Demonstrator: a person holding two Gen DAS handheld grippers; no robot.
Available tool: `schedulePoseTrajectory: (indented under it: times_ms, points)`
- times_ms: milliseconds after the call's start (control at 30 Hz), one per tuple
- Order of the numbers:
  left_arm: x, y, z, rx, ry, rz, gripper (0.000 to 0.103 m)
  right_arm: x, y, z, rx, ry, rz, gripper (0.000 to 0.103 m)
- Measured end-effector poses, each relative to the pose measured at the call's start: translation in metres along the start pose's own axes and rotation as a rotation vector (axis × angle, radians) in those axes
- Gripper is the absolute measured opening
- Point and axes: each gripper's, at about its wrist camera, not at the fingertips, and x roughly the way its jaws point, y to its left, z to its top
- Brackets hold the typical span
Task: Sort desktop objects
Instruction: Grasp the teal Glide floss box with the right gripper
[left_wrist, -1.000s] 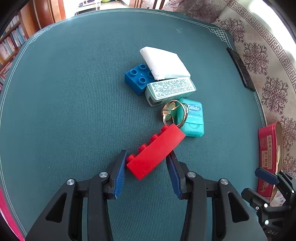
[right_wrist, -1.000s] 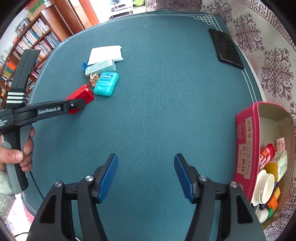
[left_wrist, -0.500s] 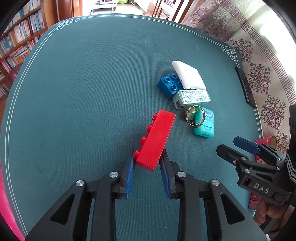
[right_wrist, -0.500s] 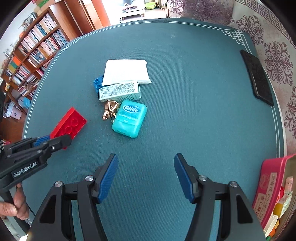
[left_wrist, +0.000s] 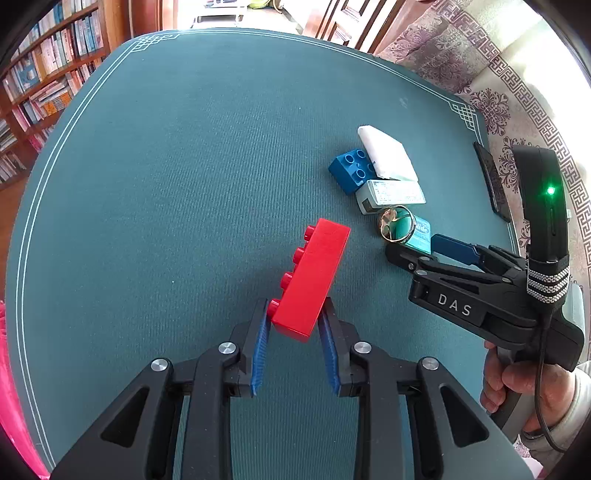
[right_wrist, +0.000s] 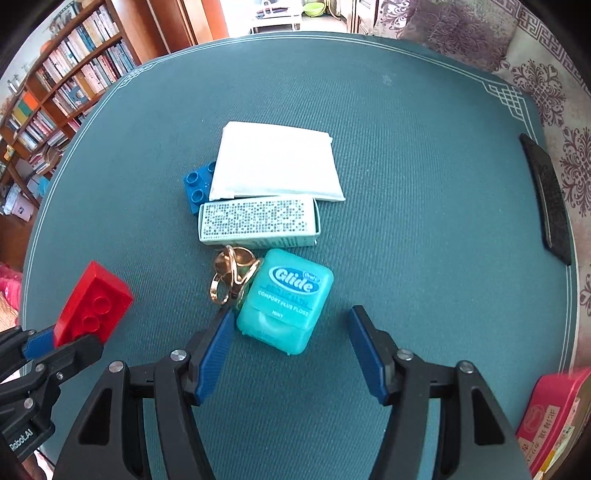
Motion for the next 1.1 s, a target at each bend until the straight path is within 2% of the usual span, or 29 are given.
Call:
schedulePoseTrajectory:
  times_ms: [100, 200, 433, 867, 933, 1000, 1033, 1100]
  points:
    - [-0.001, -0.001, -0.001, 0.000, -0.001, 0.001, 0.029, 0.002, 0.005, 0.002, -0.033, -0.017, -0.031, 0.064]
    - [-0.002, -0.003, -0.001, 0.003, -0.001, 0.003, 0.029, -0.001, 0.007, -0.001, -0.061, -0.030, -0.044, 0.050]
    - [-0.004, -0.018, -0.004, 0.021, -0.004, 0.004, 0.029, -0.009, -0.010, -0.017, -0.017, 0.001, 0.000, 0.049]
    - [-0.019, -0.061, -0.022, 0.072, -0.019, -0.003, 0.029, -0.060, -0.043, -0.090, 0.057, 0.025, 0.099, 0.046]
    - [-0.025, -0.066, -0.030, 0.083, -0.020, -0.003, 0.029, -0.069, -0.047, -0.100, 0.065, 0.022, 0.112, 0.037]
    - [-0.025, -0.077, -0.033, 0.090, -0.018, -0.004, 0.029, -0.077, -0.052, -0.108, 0.074, 0.017, 0.127, 0.035]
    - [-0.026, -0.081, -0.035, 0.093, -0.016, -0.006, 0.029, -0.077, -0.058, -0.096, 0.074, 0.012, 0.130, 0.035]
    - [-0.025, -0.092, -0.039, 0.100, -0.017, -0.005, 0.029, -0.080, -0.036, -0.095, 0.070, 0.006, 0.124, 0.035]
